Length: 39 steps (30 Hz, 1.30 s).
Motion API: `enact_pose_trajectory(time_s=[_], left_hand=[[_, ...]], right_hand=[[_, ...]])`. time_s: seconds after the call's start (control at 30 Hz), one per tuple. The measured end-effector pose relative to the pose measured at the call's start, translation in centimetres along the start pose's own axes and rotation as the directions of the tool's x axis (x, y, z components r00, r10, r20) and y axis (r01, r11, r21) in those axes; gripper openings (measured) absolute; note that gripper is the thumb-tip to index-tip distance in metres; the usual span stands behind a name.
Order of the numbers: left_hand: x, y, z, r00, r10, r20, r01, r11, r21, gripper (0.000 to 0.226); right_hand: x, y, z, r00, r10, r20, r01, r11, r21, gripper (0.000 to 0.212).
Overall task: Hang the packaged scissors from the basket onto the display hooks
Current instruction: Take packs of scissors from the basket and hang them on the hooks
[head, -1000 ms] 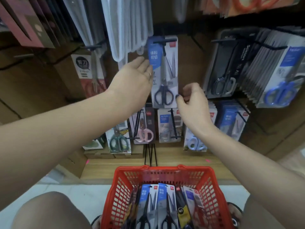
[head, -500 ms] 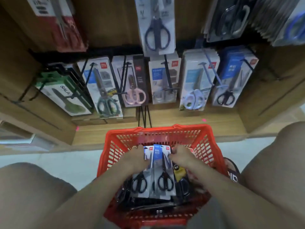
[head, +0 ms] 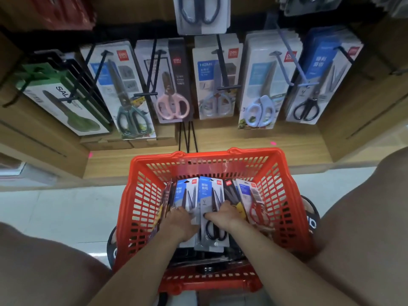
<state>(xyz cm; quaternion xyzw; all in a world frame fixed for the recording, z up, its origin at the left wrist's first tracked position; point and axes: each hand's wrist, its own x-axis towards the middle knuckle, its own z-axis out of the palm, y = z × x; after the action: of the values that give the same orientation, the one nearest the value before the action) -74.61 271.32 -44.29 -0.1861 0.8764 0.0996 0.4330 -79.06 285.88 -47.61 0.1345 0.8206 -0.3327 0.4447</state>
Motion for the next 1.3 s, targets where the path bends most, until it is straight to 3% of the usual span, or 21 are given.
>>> enact_pose_trajectory(time_s=[0.23,0.37,0.5,0.57,0.63,0.9,1.03,1.17,1.3], left_hand=[[-0.2,-0.1,0.8,0.994,0.027,-0.105,-0.018,0.996,0.087,0.083],[-0.1,-0.3,0.5,0.991,0.02,-0.129,-0.014,0.999,0.052,0.074],[0.1,-0.6,-0.2,0.985,-0.009,-0.17,-0.017,0.988,-0.152,0.058],[0.4,-1.1,-0.8,0.979,-0.04,-0.2,-0.013,0.967,-0.256,0.036],[0.6,-1.8,-1.4,0.977,-0.085,-0.195,0.009,0.932,-0.363,0.03],[0.8,-2.3,-1.9,0.986,-0.117,-0.117,0.038,0.849,-0.528,0.041],[0.8,-2.3,-1.9,0.999,-0.053,0.012,0.049,0.798,-0.6,0.057],[0.7,-1.5,-0.5,0.987,0.071,0.141,0.022,0.82,-0.571,0.059],[0.5,-0.5,0.7,0.982,0.112,0.154,-0.021,0.868,-0.496,0.07]], right_hand=[[0.1,0.4,-0.1,1.0,0.011,0.0,-0.011,0.997,0.08,0.053],[0.2,0.8,0.7,1.0,0.024,-0.016,-0.022,0.995,0.099,0.063],[0.2,0.6,1.2,0.999,0.029,-0.024,-0.024,0.98,0.196,0.069],[0.0,0.4,1.8,1.0,0.014,-0.006,-0.012,0.984,0.178,0.069],[-0.1,0.6,2.2,1.0,0.006,-0.011,-0.005,0.988,0.155,0.068],[0.3,1.0,1.8,0.997,0.075,0.03,-0.08,0.966,0.247,0.066],[0.4,0.7,2.0,0.995,0.101,0.018,-0.102,0.954,0.283,0.064],[0.2,0.4,2.1,0.992,0.122,0.022,-0.121,0.916,0.384,0.07],[0.2,0.4,2.0,0.988,0.154,0.015,-0.139,0.84,0.524,0.071]])
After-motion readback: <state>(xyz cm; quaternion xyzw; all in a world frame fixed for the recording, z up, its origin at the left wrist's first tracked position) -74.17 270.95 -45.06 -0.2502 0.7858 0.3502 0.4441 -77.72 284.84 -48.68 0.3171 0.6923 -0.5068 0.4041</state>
